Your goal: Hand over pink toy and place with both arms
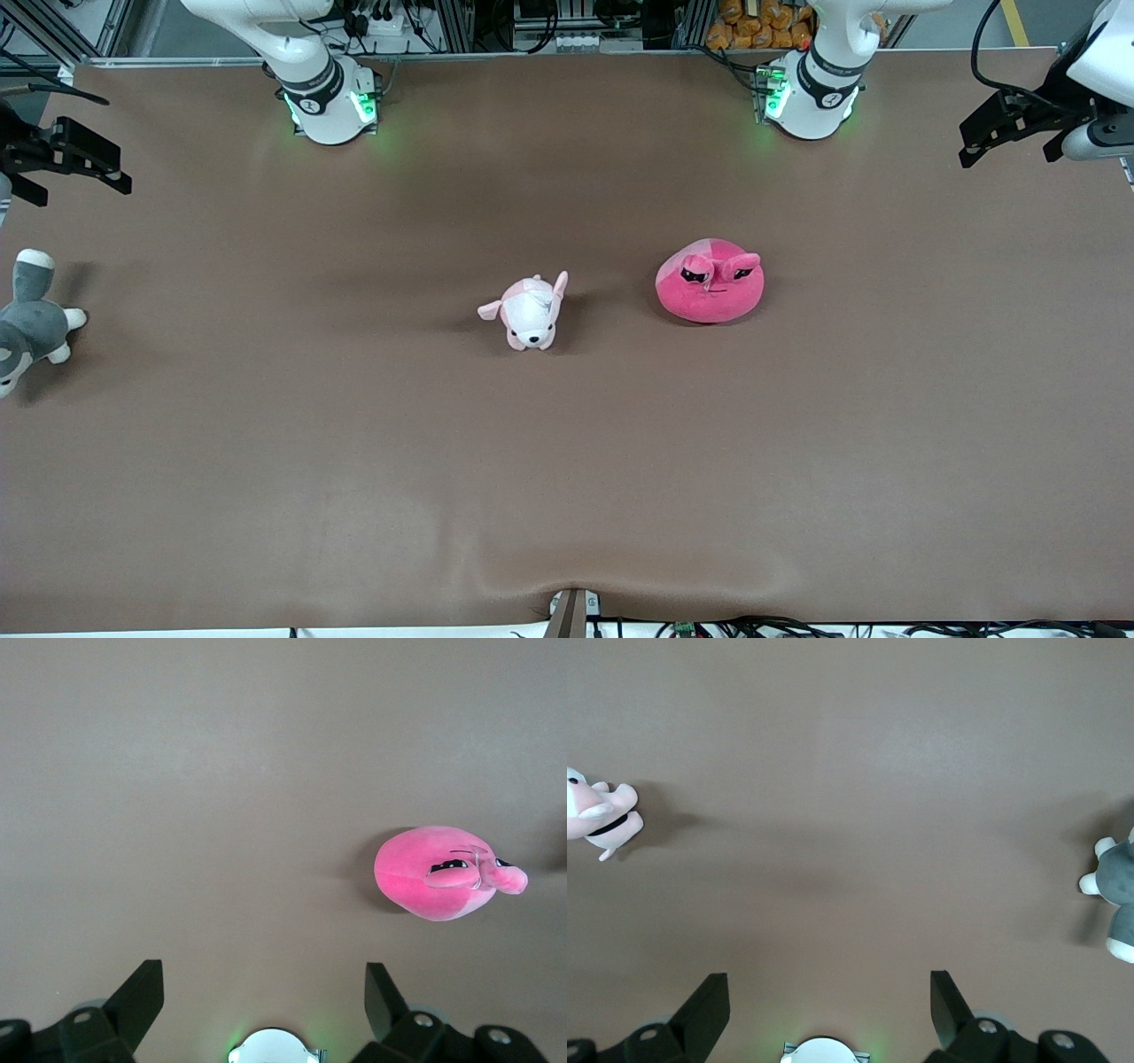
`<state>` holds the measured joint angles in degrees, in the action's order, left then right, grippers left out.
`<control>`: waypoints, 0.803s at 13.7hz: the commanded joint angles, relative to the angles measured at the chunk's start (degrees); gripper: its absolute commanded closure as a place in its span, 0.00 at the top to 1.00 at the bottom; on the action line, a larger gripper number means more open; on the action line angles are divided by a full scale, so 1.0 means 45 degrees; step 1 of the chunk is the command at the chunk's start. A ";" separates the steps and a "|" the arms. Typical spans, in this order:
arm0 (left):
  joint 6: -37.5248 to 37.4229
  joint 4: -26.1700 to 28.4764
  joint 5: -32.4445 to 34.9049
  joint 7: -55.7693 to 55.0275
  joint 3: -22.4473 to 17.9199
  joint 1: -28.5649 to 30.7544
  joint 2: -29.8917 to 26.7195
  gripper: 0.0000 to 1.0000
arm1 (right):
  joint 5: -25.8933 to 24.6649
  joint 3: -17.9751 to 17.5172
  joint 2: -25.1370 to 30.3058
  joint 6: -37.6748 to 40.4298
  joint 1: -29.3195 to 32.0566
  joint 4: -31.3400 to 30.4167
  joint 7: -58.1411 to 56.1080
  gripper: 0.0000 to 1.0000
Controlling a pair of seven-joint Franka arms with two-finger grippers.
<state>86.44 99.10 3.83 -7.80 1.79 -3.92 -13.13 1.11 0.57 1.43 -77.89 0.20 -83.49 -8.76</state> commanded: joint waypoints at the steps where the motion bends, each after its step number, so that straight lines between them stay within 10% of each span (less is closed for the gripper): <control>1: -0.0322 -0.0361 0.0085 0.0210 -0.0086 -0.0008 0.0047 1.00 | -0.0012 -0.0049 0.0229 0.0042 0.0034 0.0017 -0.0144 1.00; 11: -0.0713 -0.0732 0.0085 0.0073 -0.0066 0.0070 0.0262 1.00 | -0.0090 0.0010 -0.0044 0.0081 0.0229 0.0233 -0.0066 1.00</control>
<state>84.76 97.55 3.83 -7.80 1.35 -3.66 -12.89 0.97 0.79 1.35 -77.93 0.54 -82.74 -8.76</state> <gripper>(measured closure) 0.000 0.000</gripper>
